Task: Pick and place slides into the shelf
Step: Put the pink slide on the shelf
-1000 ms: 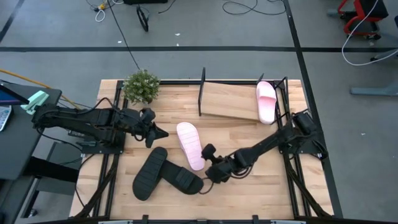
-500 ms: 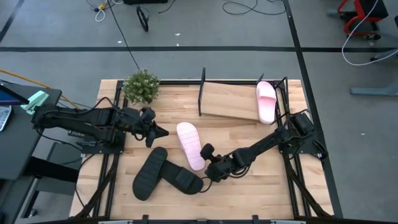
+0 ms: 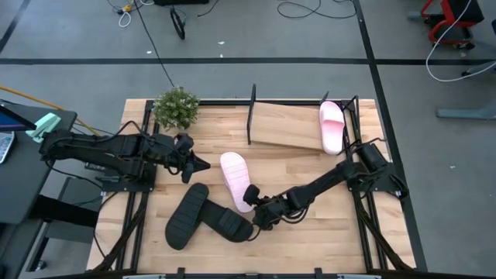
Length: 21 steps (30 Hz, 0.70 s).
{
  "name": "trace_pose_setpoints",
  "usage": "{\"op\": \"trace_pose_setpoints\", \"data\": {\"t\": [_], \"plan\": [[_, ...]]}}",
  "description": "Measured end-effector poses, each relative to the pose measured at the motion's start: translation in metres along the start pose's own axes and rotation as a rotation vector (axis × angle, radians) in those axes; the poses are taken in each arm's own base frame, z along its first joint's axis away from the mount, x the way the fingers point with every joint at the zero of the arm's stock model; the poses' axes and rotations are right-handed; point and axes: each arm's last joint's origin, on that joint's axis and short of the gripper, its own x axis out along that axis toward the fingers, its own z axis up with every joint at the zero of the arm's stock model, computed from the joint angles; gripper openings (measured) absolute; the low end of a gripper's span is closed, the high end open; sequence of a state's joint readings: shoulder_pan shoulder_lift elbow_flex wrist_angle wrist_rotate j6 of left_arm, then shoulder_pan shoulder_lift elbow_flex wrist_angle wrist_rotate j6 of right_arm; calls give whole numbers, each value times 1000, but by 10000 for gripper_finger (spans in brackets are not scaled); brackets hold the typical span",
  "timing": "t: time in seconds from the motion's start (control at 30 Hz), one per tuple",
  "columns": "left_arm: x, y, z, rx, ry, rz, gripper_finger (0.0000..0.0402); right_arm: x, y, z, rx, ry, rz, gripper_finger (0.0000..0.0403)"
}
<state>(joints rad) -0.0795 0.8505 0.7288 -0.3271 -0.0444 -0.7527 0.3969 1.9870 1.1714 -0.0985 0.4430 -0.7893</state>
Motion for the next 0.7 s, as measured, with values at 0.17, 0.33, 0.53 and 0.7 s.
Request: {"op": "trace_pose_setpoints", "data": {"t": [0.17,0.33,0.53,0.7], "plan": [[0,0,0,-10,-1,-1,36,12,5,-5,-24,29,18,310],[0,0,0,-21,1,-3,30,21,4,-10,-40,36,23,309],[0,0,0,-20,1,-3,34,24,-4,-14,-5,4,25,273],[0,0,0,-20,1,-3,40,26,-2,-15,-3,0,51,200]]}}
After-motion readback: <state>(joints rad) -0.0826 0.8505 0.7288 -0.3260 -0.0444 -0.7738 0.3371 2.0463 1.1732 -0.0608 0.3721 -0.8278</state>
